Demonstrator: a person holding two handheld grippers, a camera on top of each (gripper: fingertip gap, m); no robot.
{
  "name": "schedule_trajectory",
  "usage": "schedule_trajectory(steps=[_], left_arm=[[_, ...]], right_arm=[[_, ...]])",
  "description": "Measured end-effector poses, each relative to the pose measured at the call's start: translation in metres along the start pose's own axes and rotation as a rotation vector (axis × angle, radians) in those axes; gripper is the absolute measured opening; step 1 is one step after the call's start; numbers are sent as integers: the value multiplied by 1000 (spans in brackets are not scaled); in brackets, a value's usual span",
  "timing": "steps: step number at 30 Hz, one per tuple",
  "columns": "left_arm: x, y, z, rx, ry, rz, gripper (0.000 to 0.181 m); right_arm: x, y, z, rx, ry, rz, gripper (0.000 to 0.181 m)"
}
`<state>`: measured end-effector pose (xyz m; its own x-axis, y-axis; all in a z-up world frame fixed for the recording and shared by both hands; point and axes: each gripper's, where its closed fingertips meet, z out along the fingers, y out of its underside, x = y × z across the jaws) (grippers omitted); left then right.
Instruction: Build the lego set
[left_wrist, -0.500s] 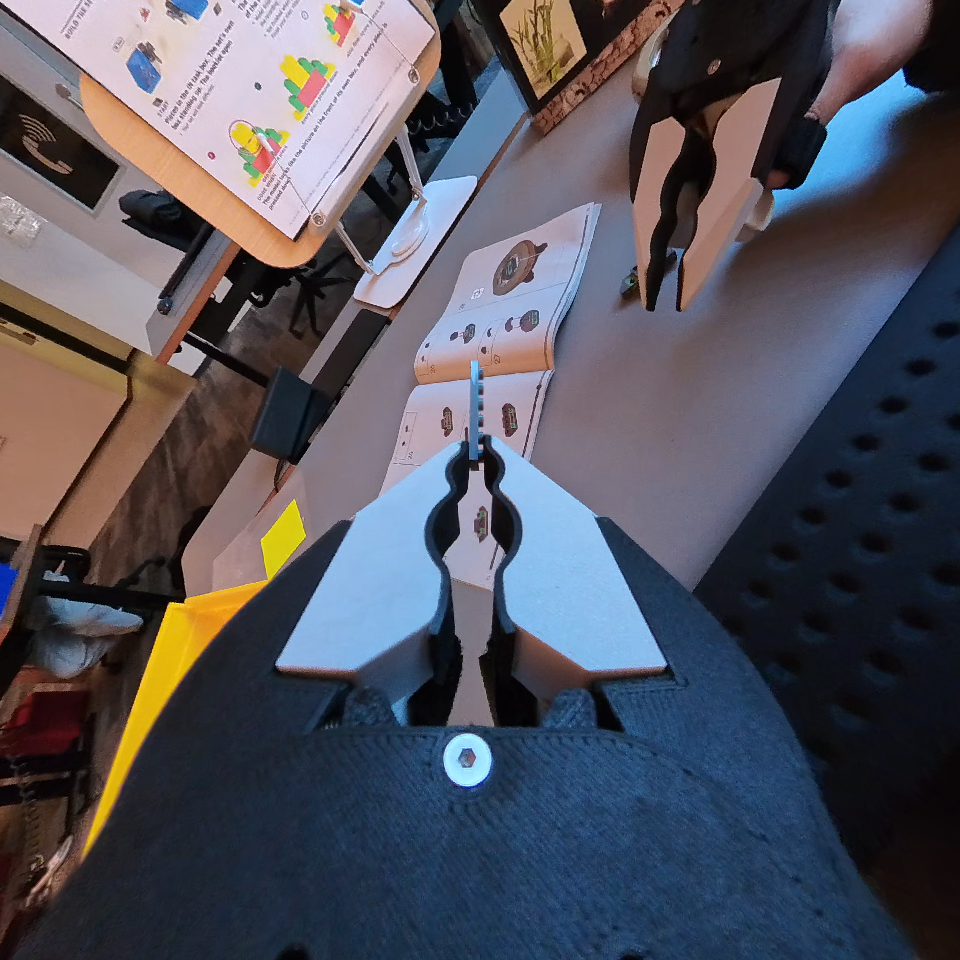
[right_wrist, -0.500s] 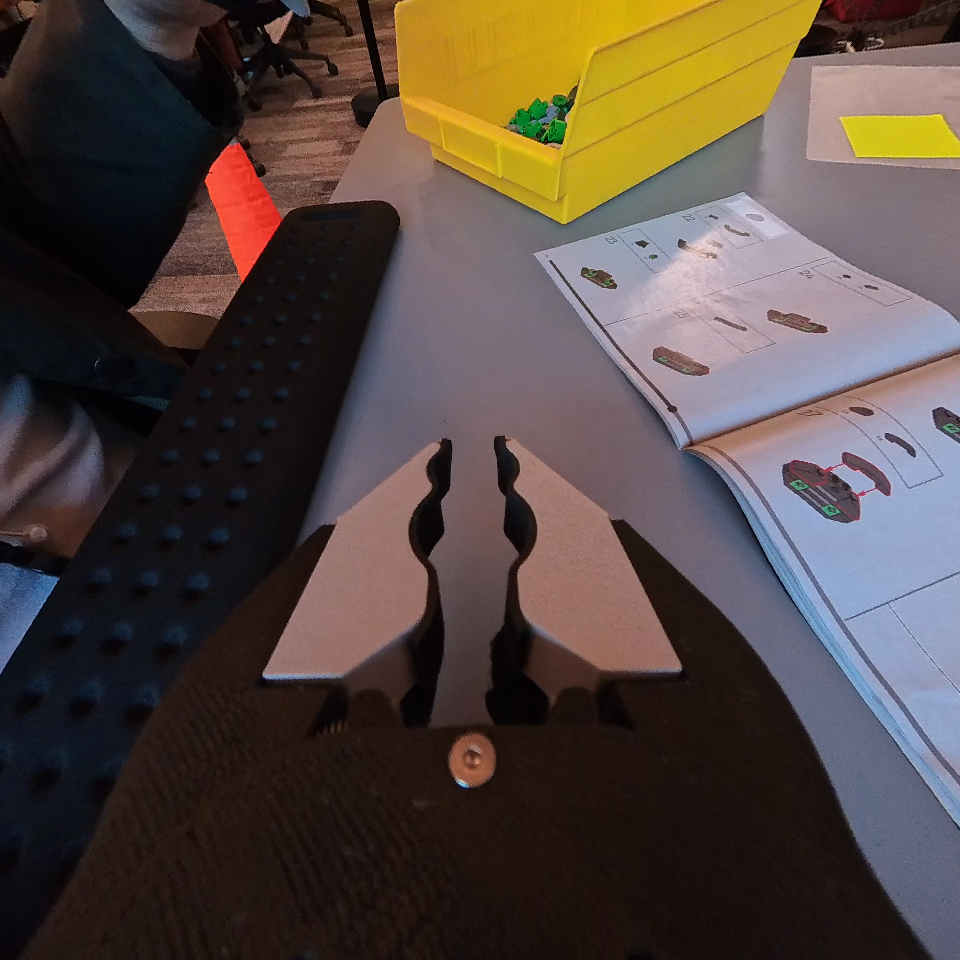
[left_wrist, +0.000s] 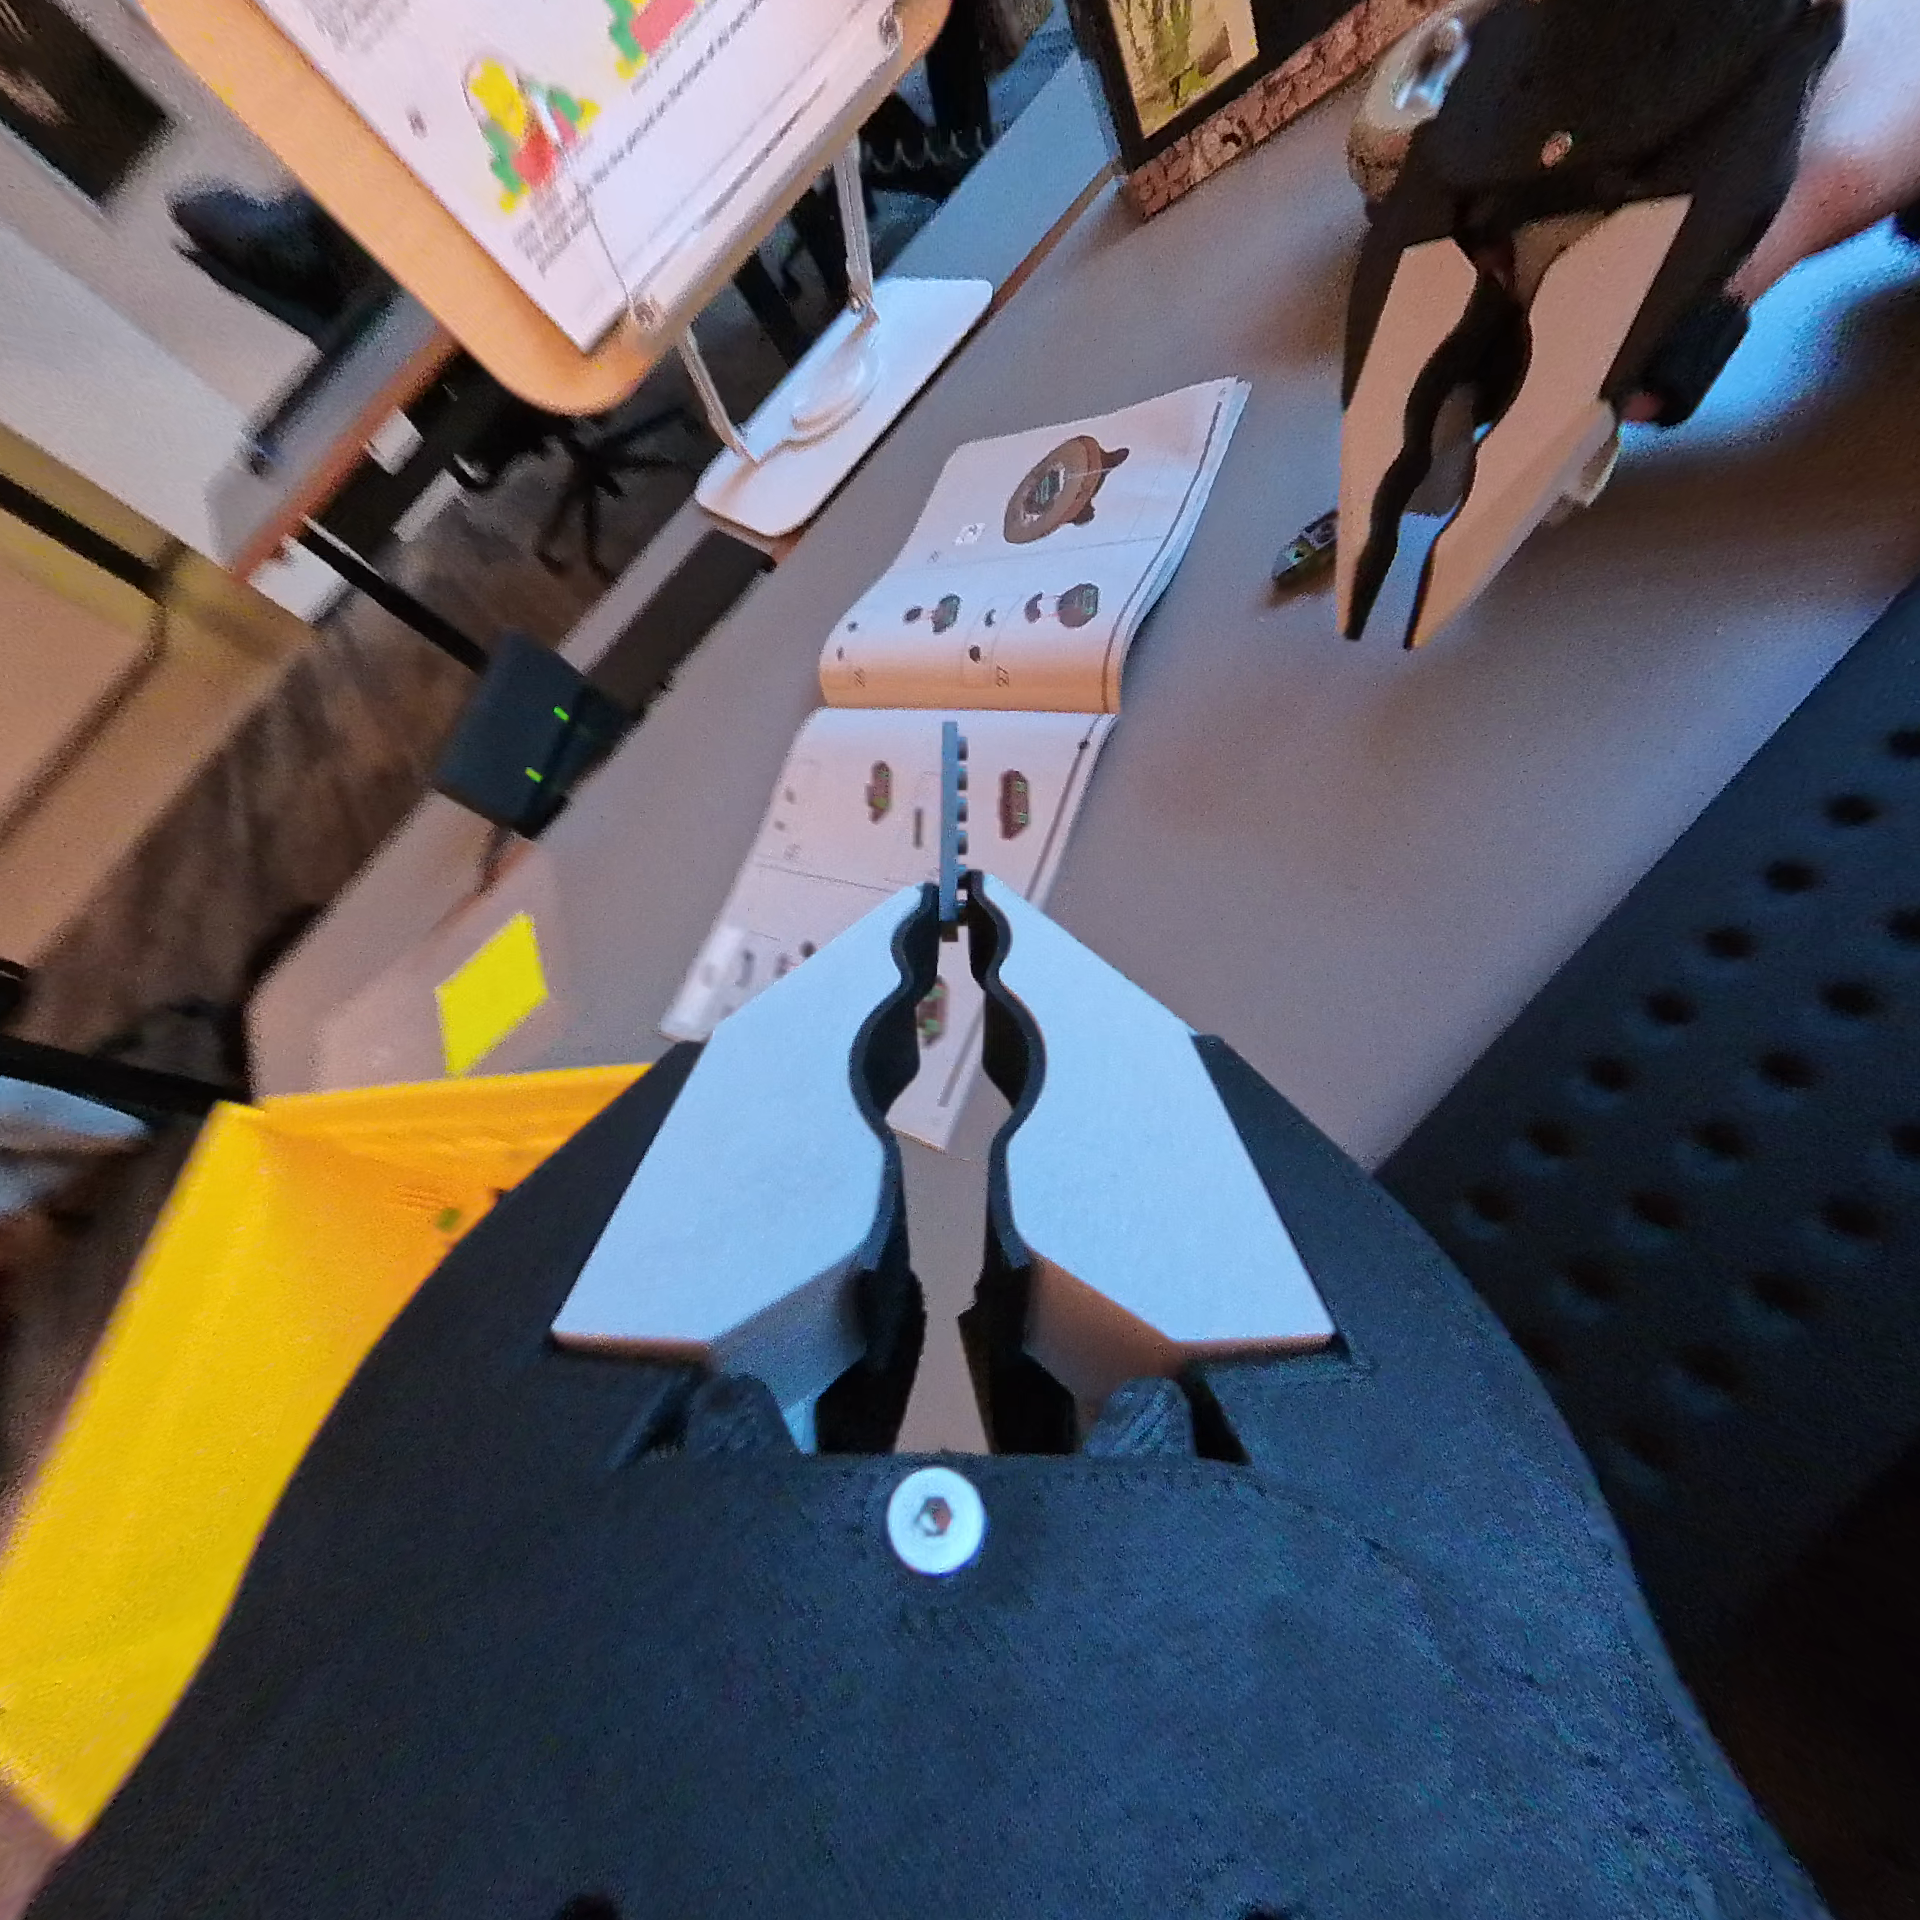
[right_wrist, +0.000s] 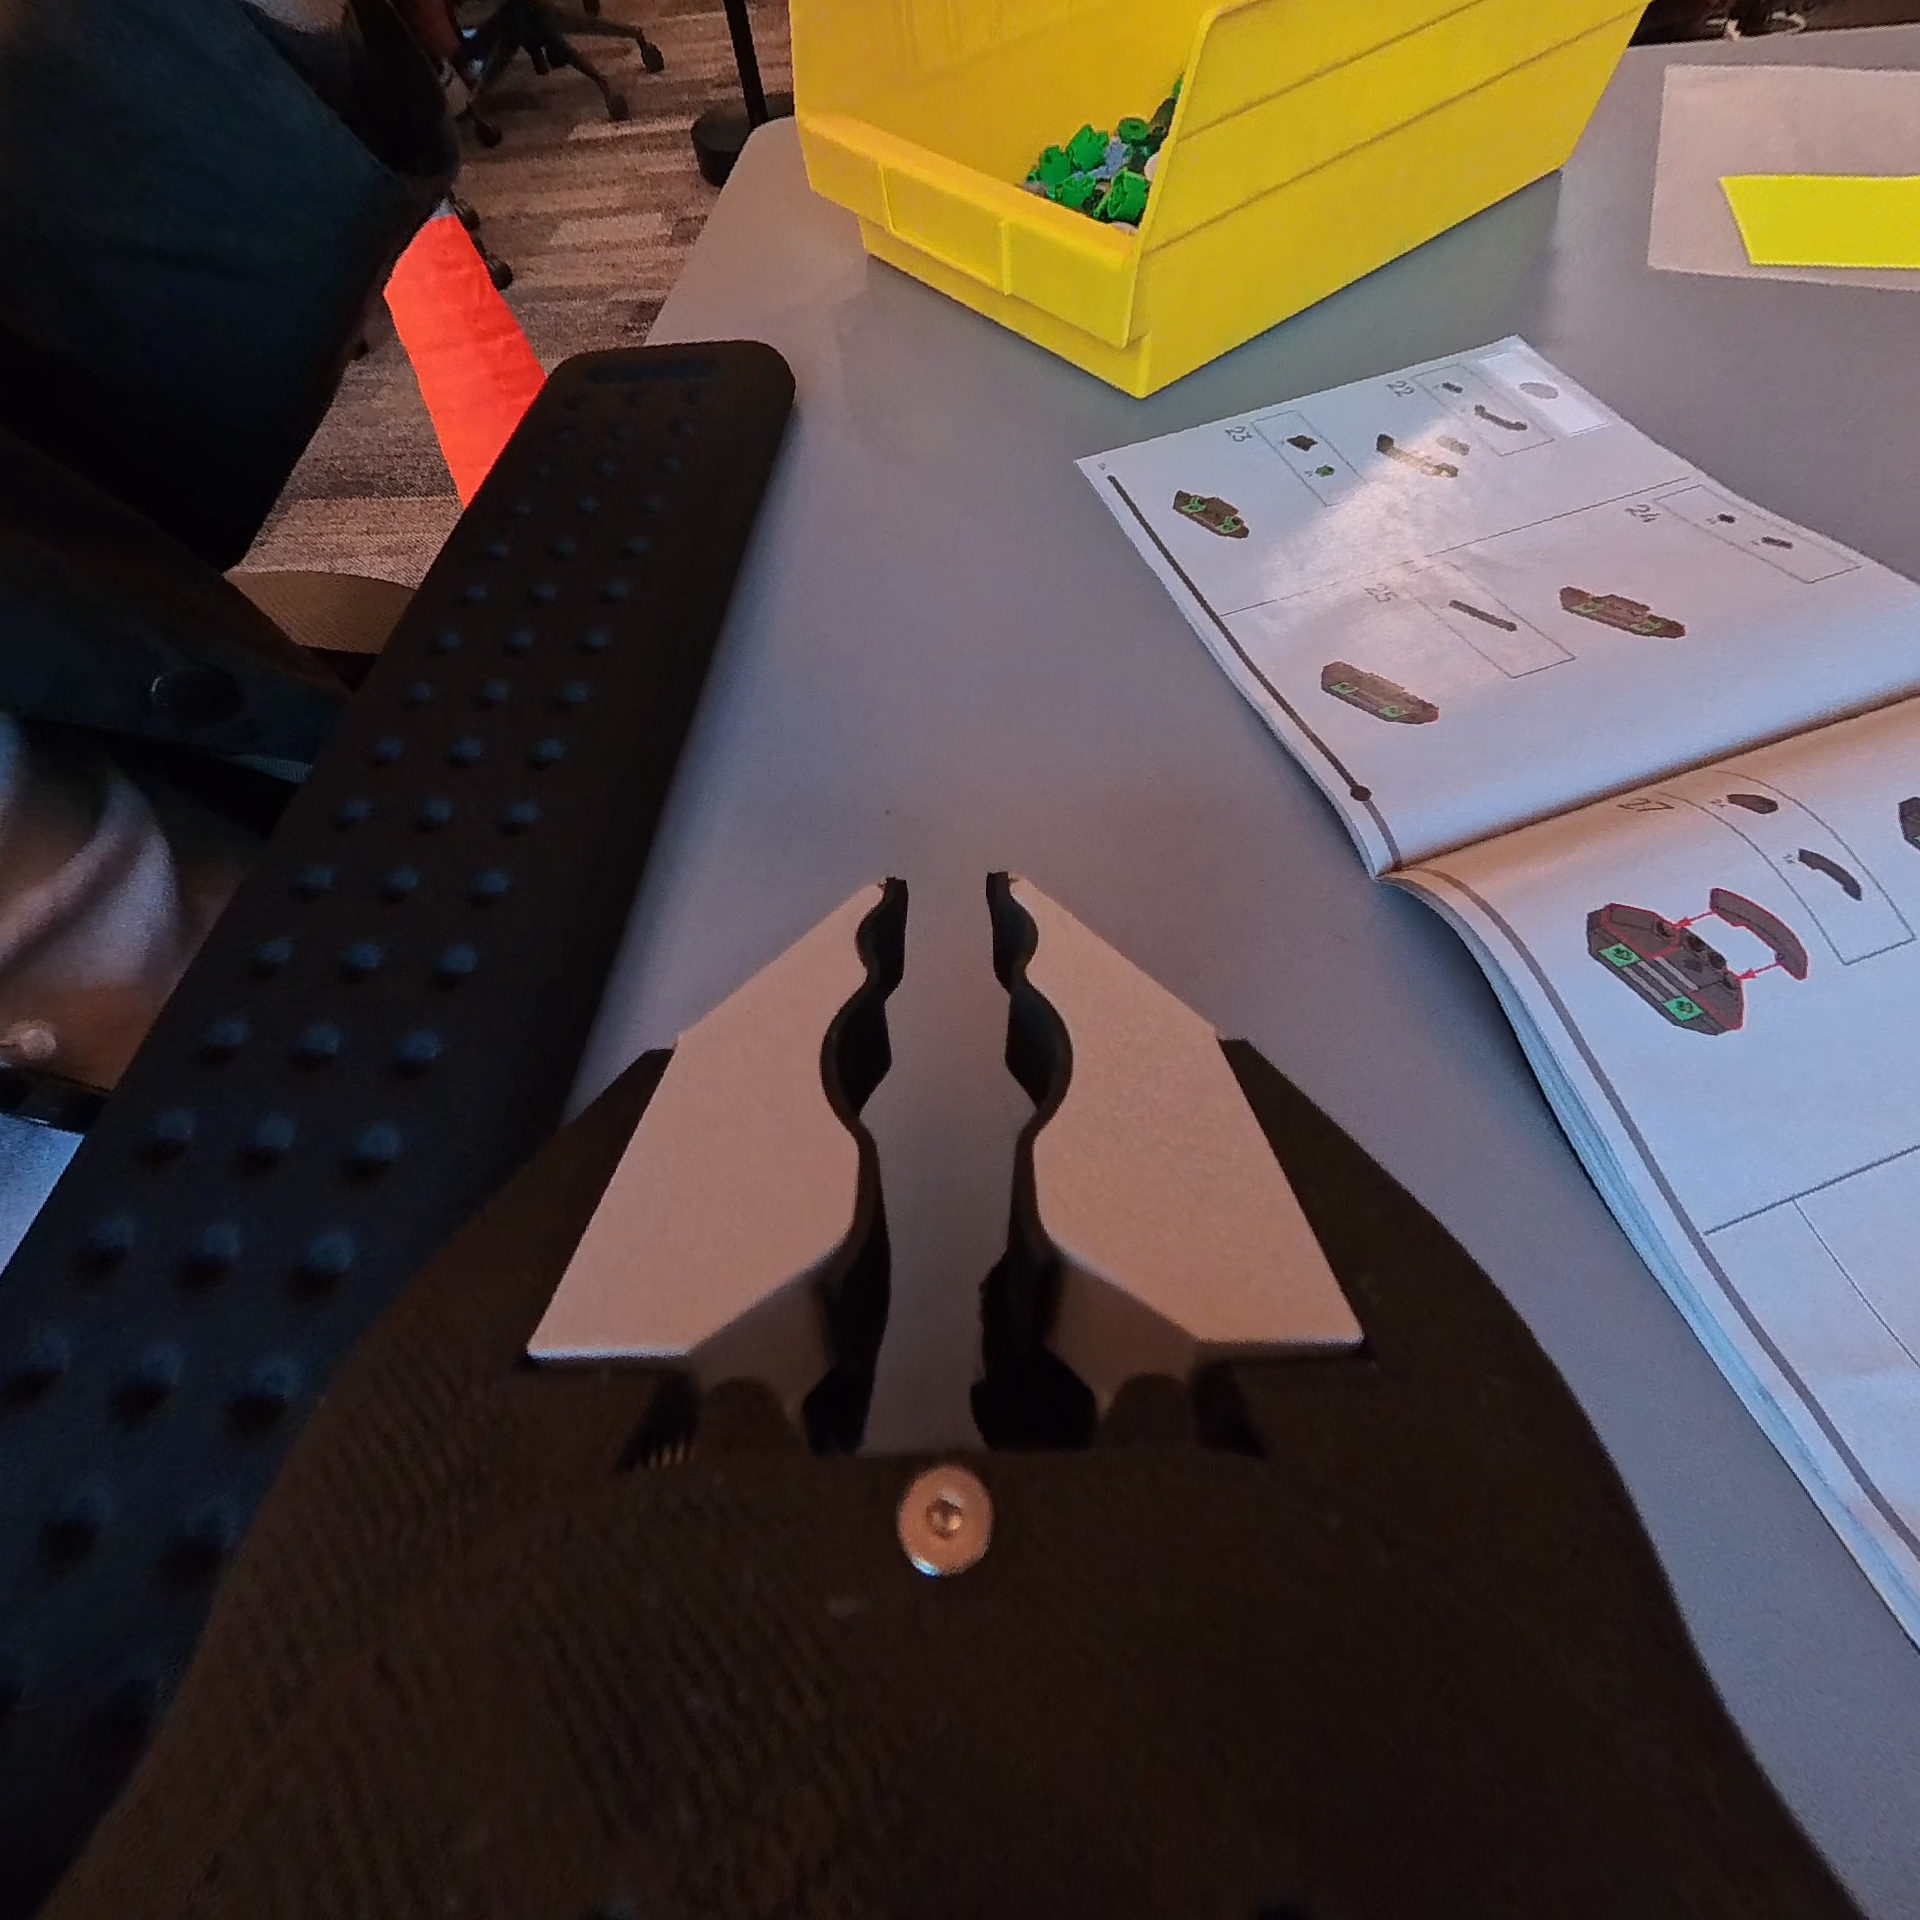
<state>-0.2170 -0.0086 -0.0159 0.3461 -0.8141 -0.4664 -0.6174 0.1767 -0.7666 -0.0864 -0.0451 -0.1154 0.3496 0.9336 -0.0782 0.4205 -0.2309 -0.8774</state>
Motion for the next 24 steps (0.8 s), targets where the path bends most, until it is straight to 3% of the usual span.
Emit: schedule_trajectory(steps=[3, 16, 19, 24], left_arm=[[-6, 5, 2, 1, 21, -140, 3], [-28, 23, -5, -17, 4, -274, 3], [-68, 61, -13, -120, -140, -305, 3], [-125, 157, -20, -425, -298, -507, 3]], right_arm=[[-1, 2, 1, -10, 0, -4, 15], [-1, 8, 4, -43, -2, -4, 15], [-1, 10, 5, -54, 0, -8, 15], [-3, 11, 5, -64, -4, -21, 14]])
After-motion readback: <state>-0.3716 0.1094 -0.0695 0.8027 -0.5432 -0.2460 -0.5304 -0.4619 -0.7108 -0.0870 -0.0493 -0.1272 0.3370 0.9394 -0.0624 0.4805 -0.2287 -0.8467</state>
